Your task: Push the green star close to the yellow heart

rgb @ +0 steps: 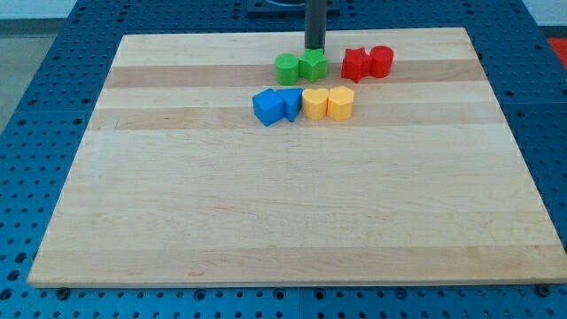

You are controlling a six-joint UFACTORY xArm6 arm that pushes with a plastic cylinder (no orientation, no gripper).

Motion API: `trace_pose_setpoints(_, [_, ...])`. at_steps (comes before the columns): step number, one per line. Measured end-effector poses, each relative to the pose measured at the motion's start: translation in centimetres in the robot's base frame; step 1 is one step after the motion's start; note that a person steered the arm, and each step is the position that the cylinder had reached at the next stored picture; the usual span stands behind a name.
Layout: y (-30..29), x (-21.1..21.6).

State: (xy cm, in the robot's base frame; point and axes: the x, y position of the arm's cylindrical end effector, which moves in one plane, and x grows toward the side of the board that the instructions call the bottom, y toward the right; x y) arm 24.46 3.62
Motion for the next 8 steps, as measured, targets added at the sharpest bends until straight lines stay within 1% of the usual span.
trace_pose_setpoints(1, [1.3,-0.1])
trace_pose_setpoints(3, [1.7,0.2])
trace_pose_setpoints(8, [1.8,4.8])
